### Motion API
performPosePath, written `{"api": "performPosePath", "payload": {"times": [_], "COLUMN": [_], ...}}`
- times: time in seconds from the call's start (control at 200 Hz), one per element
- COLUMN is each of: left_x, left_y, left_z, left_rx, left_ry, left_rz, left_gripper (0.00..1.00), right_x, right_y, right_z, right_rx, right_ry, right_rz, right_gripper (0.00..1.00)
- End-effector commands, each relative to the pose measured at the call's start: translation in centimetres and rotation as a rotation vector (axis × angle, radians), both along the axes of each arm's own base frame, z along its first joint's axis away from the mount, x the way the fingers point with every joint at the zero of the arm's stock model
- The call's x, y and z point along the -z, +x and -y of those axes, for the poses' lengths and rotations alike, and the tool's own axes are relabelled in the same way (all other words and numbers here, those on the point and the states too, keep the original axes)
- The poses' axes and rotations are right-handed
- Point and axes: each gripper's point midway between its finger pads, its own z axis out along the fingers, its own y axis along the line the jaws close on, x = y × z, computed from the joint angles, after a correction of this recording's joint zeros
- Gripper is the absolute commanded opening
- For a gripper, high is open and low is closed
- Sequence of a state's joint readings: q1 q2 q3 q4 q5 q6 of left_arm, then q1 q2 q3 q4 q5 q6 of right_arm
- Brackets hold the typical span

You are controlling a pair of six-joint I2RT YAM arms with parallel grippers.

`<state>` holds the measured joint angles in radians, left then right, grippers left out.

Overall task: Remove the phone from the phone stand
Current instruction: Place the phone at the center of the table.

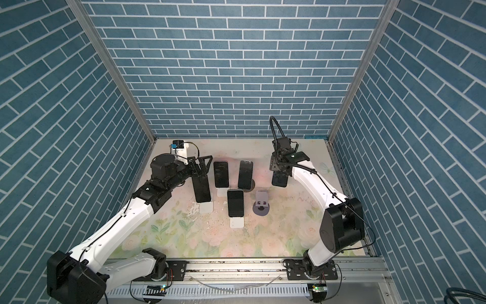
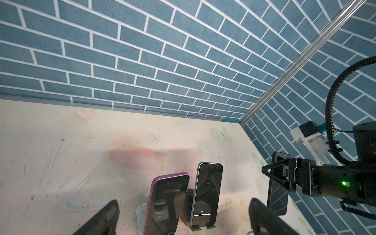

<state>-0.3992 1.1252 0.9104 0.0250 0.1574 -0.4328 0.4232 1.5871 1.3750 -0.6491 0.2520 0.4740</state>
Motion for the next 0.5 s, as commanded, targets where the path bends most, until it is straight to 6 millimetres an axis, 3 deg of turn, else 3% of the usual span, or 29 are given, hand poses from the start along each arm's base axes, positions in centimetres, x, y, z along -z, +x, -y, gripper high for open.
{"api": "performPosePath", "payload": {"times": [0.0,0.495], "left_x": [-0.2,-0.6], "left_y": [0.0,-0.1], "left_z": [0.5,3.5], "left_rx": [0.011,0.099], "left_ry": [0.005,0.017], "left_rz": [0.010,0.008], "left_gripper": [1.00,1.00], "right_x": [1.5,9.5], "right_y": [0.6,1.7], "right_z": [-0.2,-2.2], "right_rx": [-0.039,-0.123], "right_ry": [-0.009,0.020], "right_rz": [-0.007,-0.149], "right_gripper": [0.35,0.35]}}
